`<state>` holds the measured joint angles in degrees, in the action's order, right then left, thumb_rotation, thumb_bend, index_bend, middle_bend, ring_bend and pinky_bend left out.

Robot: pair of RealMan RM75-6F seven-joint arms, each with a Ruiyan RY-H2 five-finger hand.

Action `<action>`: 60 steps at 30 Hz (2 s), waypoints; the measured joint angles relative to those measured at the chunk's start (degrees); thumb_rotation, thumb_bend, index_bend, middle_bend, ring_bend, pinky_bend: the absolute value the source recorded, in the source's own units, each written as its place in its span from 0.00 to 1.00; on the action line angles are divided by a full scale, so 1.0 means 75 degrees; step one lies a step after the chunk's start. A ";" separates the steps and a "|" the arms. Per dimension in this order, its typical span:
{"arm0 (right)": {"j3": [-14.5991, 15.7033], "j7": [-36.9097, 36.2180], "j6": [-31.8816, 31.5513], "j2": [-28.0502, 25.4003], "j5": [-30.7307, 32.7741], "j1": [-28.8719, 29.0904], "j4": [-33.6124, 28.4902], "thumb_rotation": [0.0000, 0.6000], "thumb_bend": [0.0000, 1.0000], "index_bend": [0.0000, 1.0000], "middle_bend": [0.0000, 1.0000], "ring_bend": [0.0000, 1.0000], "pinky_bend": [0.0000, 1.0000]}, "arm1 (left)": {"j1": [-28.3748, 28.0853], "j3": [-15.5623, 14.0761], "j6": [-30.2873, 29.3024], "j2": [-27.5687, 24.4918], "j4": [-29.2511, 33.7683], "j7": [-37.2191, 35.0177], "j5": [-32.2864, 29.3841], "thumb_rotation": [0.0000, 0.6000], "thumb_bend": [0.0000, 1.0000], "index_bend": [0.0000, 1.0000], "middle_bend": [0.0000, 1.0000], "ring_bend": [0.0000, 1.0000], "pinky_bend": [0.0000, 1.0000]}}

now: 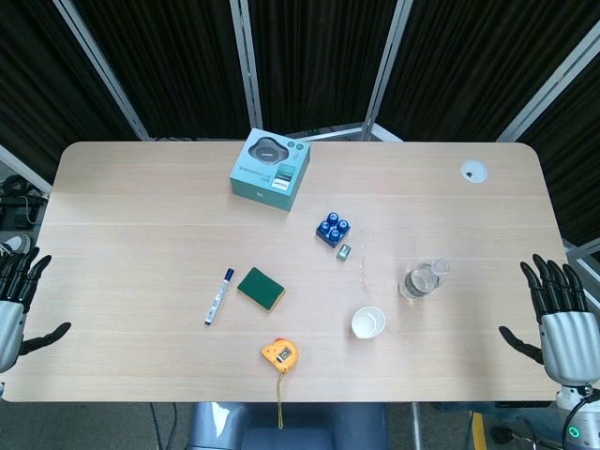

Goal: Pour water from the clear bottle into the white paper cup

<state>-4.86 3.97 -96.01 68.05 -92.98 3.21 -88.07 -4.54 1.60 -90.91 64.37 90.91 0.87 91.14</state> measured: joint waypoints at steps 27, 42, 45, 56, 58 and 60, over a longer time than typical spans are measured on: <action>0.0144 -0.6618 0.4633 0.0013 0.1469 0.1254 0.2547 1.00 0.00 0.00 0.00 0.00 0.00 | -0.0025 0.0108 0.0123 0.0051 0.0200 0.0287 -0.0201 1.00 0.00 0.00 0.00 0.00 0.00; 0.0650 -0.8795 0.6203 0.1997 0.0490 0.2914 0.5666 1.00 0.00 0.00 0.00 0.00 0.00 | -0.0267 0.0245 0.0804 0.0382 0.0048 0.0920 -0.0821 1.00 0.00 0.00 0.00 0.00 0.00; 0.0662 -0.8973 0.6290 0.2117 0.0474 0.3061 0.5681 1.00 0.00 0.00 0.00 0.00 0.00 | -0.0303 0.0282 0.0891 0.0424 -0.0004 0.0983 -0.0942 1.00 0.00 0.00 0.00 0.00 0.00; 0.0816 -0.9631 0.6153 0.2254 0.0270 0.3399 0.5400 1.00 0.00 0.00 0.00 0.00 0.00 | -0.0383 0.0373 0.1085 0.0478 -0.0136 0.1031 -0.1226 1.00 0.00 0.00 0.00 0.00 0.00; 0.0830 -0.9661 0.6119 0.2301 0.0246 0.3449 0.5389 1.00 0.00 0.00 0.00 0.00 0.00 | -0.0386 0.0378 0.1087 0.0474 -0.0133 0.1024 -0.1235 1.00 0.00 0.00 0.00 0.00 0.00; 0.0829 -0.9682 0.6092 0.2354 0.0235 0.3490 0.5388 1.00 0.00 0.00 0.00 0.00 0.00 | -0.0389 0.0380 0.1090 0.0470 -0.0130 0.1015 -0.1240 1.00 0.00 0.00 0.00 0.00 0.00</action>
<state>1.36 -68.65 -50.32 85.71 -91.21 29.38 -47.66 -7.46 4.45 -82.74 67.90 89.93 8.48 81.84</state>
